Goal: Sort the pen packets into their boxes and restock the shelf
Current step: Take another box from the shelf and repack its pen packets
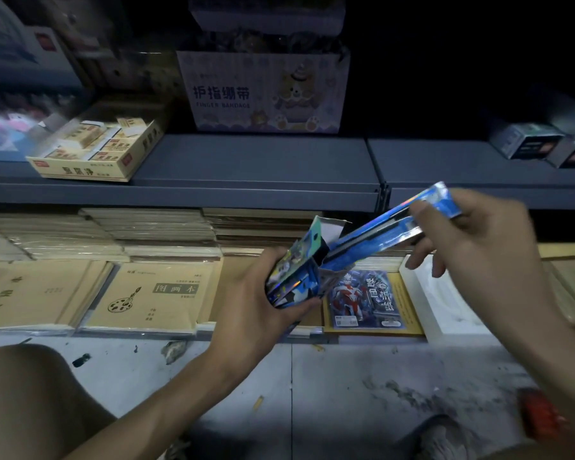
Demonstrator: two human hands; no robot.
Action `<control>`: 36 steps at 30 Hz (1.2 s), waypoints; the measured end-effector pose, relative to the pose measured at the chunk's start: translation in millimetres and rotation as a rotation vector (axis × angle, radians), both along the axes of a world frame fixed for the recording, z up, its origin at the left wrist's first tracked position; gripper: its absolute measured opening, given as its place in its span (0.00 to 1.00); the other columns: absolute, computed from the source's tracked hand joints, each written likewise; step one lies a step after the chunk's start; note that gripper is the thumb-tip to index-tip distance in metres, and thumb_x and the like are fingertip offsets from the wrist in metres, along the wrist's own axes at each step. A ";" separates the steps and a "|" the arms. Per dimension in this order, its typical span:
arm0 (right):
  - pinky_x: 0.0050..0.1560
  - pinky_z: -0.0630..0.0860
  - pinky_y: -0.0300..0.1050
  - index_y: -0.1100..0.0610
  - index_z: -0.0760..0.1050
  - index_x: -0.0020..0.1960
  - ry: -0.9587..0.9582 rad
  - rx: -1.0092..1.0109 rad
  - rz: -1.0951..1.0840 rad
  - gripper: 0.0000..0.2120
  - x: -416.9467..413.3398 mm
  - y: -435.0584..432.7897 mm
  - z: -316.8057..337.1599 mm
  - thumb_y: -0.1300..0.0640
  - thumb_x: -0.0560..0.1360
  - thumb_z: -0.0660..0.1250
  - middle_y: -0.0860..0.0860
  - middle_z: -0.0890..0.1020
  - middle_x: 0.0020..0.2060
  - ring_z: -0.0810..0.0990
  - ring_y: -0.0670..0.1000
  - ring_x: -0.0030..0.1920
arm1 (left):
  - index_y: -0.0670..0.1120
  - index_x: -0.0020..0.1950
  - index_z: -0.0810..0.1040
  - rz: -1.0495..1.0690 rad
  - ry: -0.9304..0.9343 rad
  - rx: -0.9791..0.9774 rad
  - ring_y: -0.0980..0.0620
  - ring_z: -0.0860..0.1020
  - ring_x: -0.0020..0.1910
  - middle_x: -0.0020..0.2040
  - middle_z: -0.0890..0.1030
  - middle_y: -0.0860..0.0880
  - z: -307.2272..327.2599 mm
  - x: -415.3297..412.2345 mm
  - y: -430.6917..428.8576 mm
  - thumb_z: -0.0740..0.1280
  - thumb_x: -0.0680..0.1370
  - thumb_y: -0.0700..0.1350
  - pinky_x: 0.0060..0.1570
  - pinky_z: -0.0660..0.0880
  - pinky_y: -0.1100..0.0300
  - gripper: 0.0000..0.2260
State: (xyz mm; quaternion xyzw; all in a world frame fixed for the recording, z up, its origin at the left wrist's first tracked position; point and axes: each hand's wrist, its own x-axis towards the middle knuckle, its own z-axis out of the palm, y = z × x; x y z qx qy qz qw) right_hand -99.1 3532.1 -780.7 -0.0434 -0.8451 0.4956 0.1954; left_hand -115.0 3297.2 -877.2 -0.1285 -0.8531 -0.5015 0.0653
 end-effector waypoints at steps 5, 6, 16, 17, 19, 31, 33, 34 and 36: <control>0.30 0.79 0.55 0.50 0.81 0.45 -0.166 0.050 0.164 0.05 2.3 -26.9 -13.8 0.57 0.77 0.75 0.50 0.84 0.31 0.81 0.52 0.26 | 0.59 0.58 0.75 -0.043 -0.014 -0.026 0.70 0.80 0.48 0.51 0.80 0.71 0.7 4.3 4.0 0.84 0.67 0.48 0.41 0.73 0.76 0.26; 0.30 0.80 0.54 0.48 0.78 0.46 -0.185 0.038 0.176 0.07 3.1 -31.4 -17.0 0.56 0.76 0.77 0.48 0.85 0.33 0.82 0.51 0.27 | 0.59 0.58 0.75 -0.048 -0.025 -0.020 0.69 0.81 0.47 0.51 0.81 0.69 -0.3 4.9 5.0 0.84 0.67 0.48 0.41 0.73 0.75 0.25; 0.33 0.79 0.49 0.47 0.82 0.41 -0.195 0.176 0.134 0.06 4.7 -37.2 -30.0 0.54 0.76 0.71 0.44 0.84 0.32 0.82 0.46 0.31 | 0.58 0.58 0.76 0.002 -0.033 -0.055 0.66 0.81 0.45 0.47 0.82 0.66 -4.5 3.5 4.1 0.84 0.67 0.49 0.38 0.75 0.70 0.25; 0.33 0.77 0.48 0.49 0.81 0.40 -0.154 0.152 0.125 0.09 5.5 -37.9 -28.4 0.50 0.79 0.70 0.47 0.83 0.31 0.81 0.45 0.29 | 0.58 0.60 0.76 0.013 -0.003 -0.100 0.63 0.81 0.45 0.48 0.82 0.65 -6.6 2.1 3.4 0.84 0.67 0.48 0.38 0.76 0.67 0.26; 0.30 0.70 0.44 0.55 0.79 0.37 -0.115 -0.008 0.126 0.21 7.9 -40.7 -18.9 0.41 0.81 0.66 0.55 0.80 0.28 0.76 0.47 0.25 | 0.56 0.62 0.75 0.026 0.064 -0.201 0.57 0.80 0.47 0.51 0.82 0.61 -11.3 -0.3 1.6 0.84 0.66 0.46 0.42 0.78 0.59 0.29; 0.28 0.79 0.61 0.54 0.74 0.39 -0.080 -0.080 0.182 0.12 15.2 -39.5 -0.8 0.61 0.80 0.69 0.54 0.81 0.32 0.86 0.59 0.32 | 0.59 0.61 0.71 0.091 0.147 -0.361 0.45 0.81 0.46 0.52 0.83 0.55 -21.1 -1.1 -2.9 0.79 0.66 0.45 0.39 0.77 0.51 0.29; 0.26 0.81 0.57 0.59 0.72 0.46 -0.032 -0.270 0.138 0.07 11.4 -25.4 13.1 0.63 0.82 0.66 0.53 0.82 0.33 0.87 0.61 0.33 | 0.59 0.59 0.73 0.101 0.075 -0.277 0.51 0.80 0.45 0.49 0.82 0.58 -21.1 -1.6 -6.6 0.81 0.67 0.47 0.40 0.77 0.54 0.26; 0.26 0.81 0.52 0.61 0.70 0.49 -0.005 -0.336 0.112 0.05 9.1 -16.8 19.5 0.65 0.83 0.65 0.53 0.82 0.33 0.87 0.61 0.33 | 0.59 0.58 0.73 0.104 0.041 -0.218 0.55 0.80 0.44 0.47 0.81 0.60 -19.9 -2.1 -8.0 0.82 0.67 0.47 0.40 0.76 0.59 0.26; 0.28 0.82 0.46 0.58 0.68 0.53 0.052 -0.387 0.057 0.06 4.0 -1.2 27.6 0.66 0.83 0.64 0.51 0.81 0.32 0.88 0.58 0.33 | 0.60 0.57 0.75 0.112 -0.005 -0.118 0.63 0.80 0.44 0.43 0.81 0.64 -15.2 -3.1 -9.1 0.83 0.67 0.47 0.38 0.72 0.70 0.25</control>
